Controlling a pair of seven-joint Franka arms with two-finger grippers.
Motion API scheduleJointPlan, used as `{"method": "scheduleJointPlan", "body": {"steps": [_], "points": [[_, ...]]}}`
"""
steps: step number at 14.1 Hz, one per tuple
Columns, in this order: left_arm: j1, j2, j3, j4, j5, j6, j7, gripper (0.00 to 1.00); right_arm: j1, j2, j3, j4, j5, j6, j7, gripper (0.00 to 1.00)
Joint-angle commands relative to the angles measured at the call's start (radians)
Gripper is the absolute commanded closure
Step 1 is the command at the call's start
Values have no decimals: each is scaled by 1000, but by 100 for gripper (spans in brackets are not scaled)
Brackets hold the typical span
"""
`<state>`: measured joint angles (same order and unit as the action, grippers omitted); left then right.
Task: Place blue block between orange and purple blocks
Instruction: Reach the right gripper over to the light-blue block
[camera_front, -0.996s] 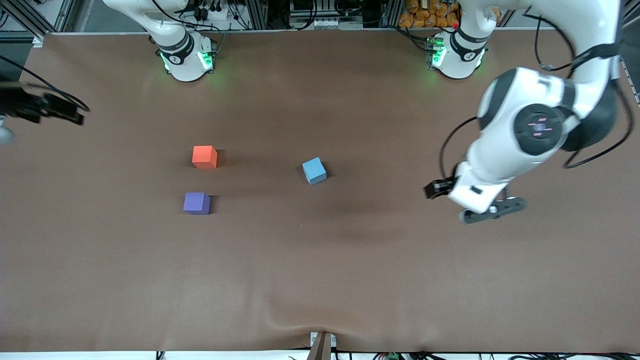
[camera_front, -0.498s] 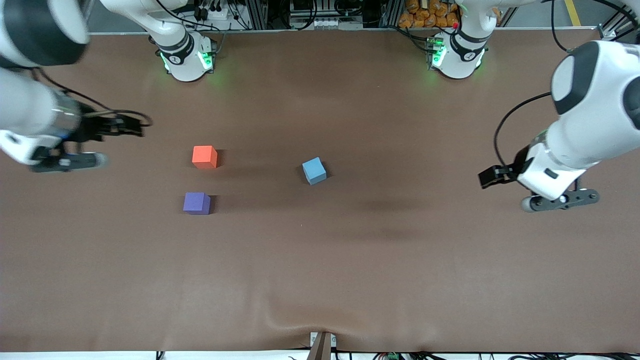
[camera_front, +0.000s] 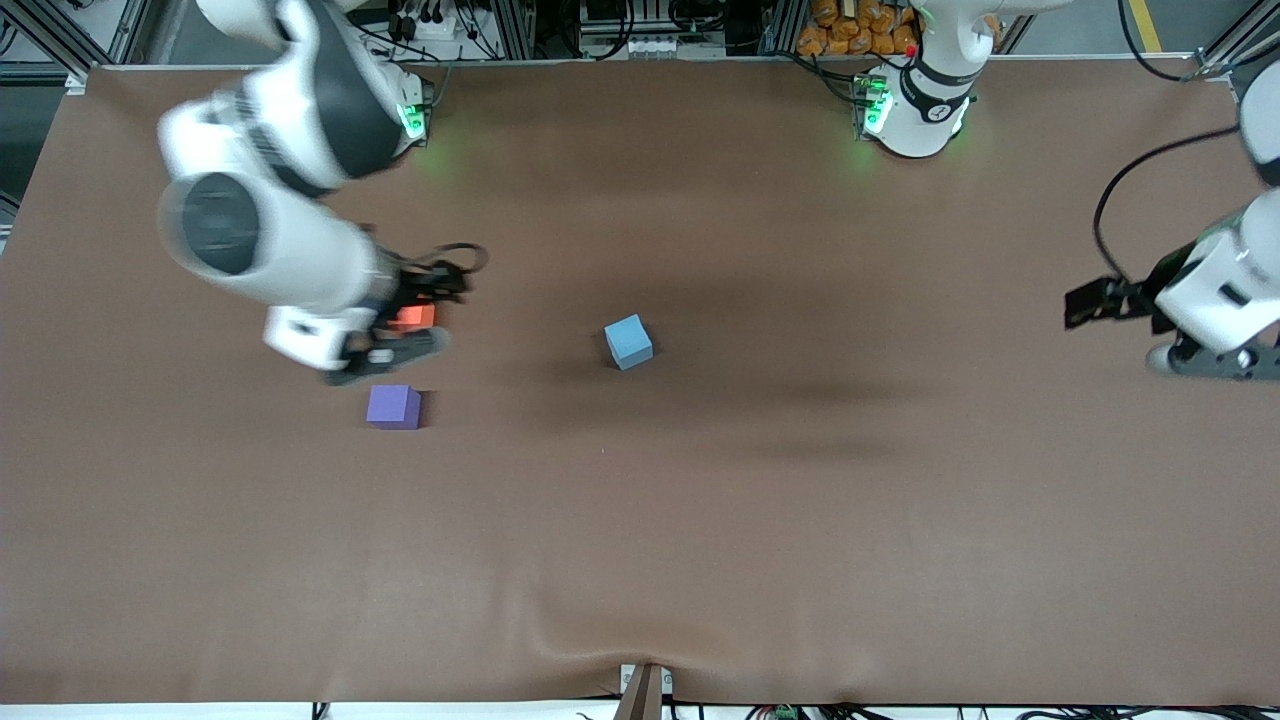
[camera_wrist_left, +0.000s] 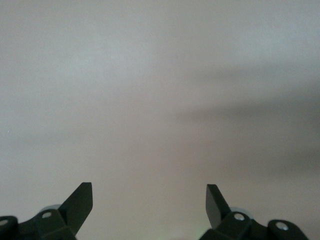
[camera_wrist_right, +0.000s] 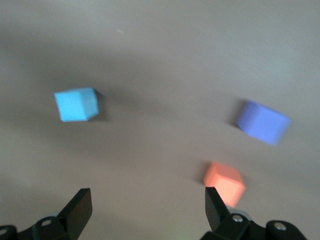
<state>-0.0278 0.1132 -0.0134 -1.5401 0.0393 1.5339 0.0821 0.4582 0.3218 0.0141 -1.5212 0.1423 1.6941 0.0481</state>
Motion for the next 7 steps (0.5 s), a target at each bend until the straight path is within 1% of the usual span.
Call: {"method": "scheduleJointPlan", "body": {"steps": [1,3,5,7], "points": [[-14,-105,6,-43,-13,-43,24,0,88,14,-11,-95,2,168,-2,0],[-11,-122,-7,-37,-15,-47,7,0,150,60,-11,-125,6,273,19,0],[-9,-136,-11,-35,-16,-49,-16,0,212,88,-13,-177,5,408,112,0],[-9,-136,-13,-32,-30,-49,-31,0,261,150,-13,-183,2,511,189,0]]}}
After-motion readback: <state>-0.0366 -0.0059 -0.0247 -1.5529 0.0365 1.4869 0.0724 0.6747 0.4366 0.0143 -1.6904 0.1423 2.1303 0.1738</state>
